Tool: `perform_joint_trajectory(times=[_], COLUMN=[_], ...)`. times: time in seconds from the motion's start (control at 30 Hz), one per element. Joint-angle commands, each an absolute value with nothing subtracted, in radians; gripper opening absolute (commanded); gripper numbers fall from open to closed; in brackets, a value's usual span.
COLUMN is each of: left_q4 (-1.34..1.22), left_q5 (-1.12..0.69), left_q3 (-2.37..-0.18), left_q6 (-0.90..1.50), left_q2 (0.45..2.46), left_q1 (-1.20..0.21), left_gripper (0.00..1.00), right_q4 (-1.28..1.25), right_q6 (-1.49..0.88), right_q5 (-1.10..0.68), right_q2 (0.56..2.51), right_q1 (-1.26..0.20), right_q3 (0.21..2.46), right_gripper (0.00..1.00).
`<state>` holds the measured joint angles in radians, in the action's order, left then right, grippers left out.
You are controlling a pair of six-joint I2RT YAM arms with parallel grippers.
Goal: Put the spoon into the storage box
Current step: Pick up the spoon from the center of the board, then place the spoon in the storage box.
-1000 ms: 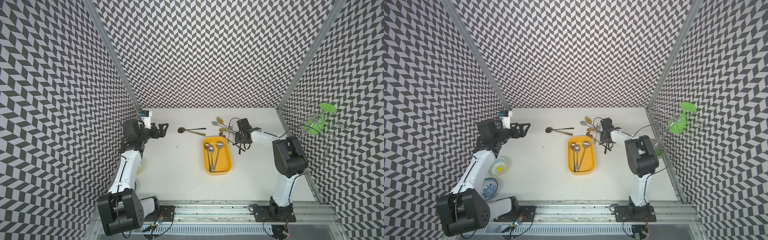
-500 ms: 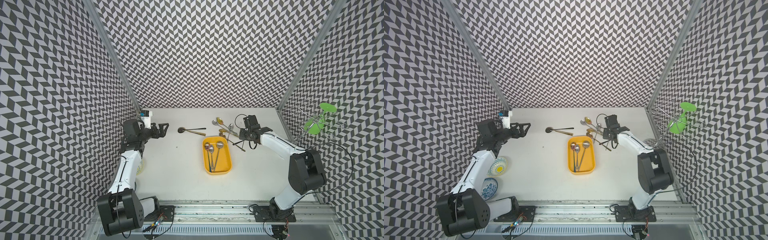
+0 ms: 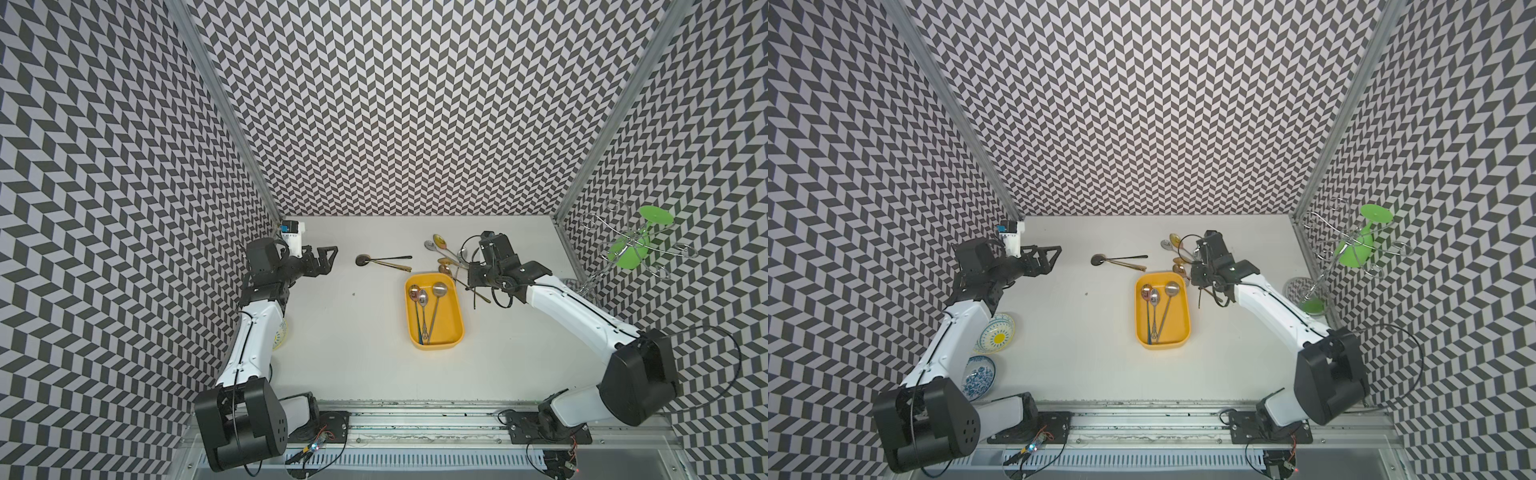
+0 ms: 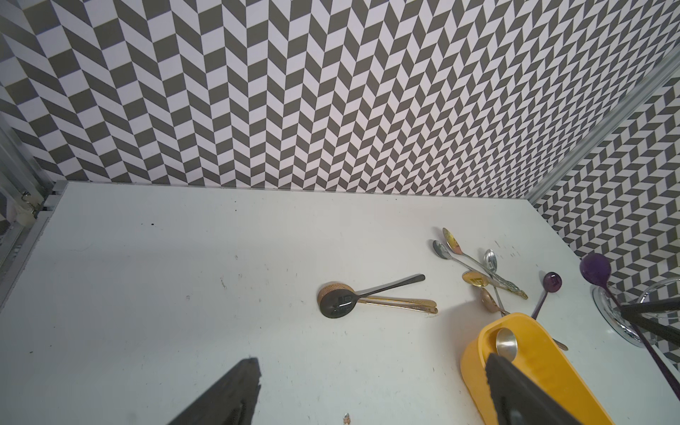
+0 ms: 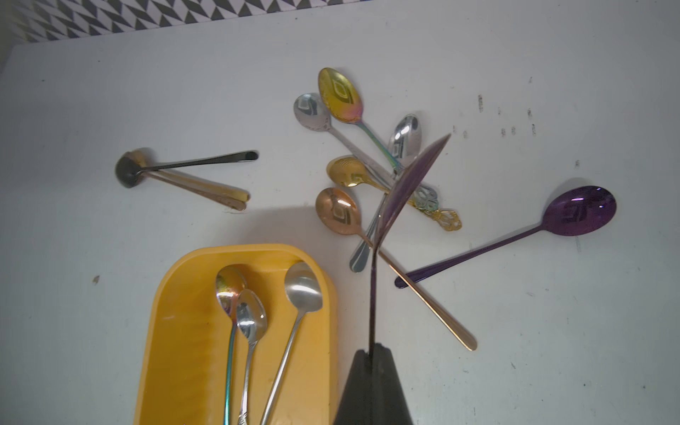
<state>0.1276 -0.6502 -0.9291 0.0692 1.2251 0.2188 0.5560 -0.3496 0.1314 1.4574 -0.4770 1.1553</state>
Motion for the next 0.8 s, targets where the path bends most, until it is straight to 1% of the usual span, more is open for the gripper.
perform_joint_trajectory(times=[0.0,0.23,0.47,0.77], left_q4=[0.100,0.103,0.094,0.095], left_q5=[-0.669,-0.667,-0.666,-0.667], left_q3=[-0.928,-0.928,-0.919,-0.922], left_q6=[0.065,0.064,0.065,0.067], left_q2=[1.228,1.229,1.237,1.236], left_q1=[0.227,0.227,0.227,0.227], left_gripper=[0.99,0.99,0.99,0.99], right_q4=[0.555,0.538,0.505,0.444], right_q6=[-0.374,-0.411,-0.434,-0.441], right_q5=[0.109,0.111,0.104,0.125], right_q2=[1.415,1.412,1.489,1.612], right_q1=[-0.529,-0.646,-0.734,-0.750], right_q3=[1.149,1.137,1.133,1.099], right_gripper=[0.00,0.00,0.00,0.00])
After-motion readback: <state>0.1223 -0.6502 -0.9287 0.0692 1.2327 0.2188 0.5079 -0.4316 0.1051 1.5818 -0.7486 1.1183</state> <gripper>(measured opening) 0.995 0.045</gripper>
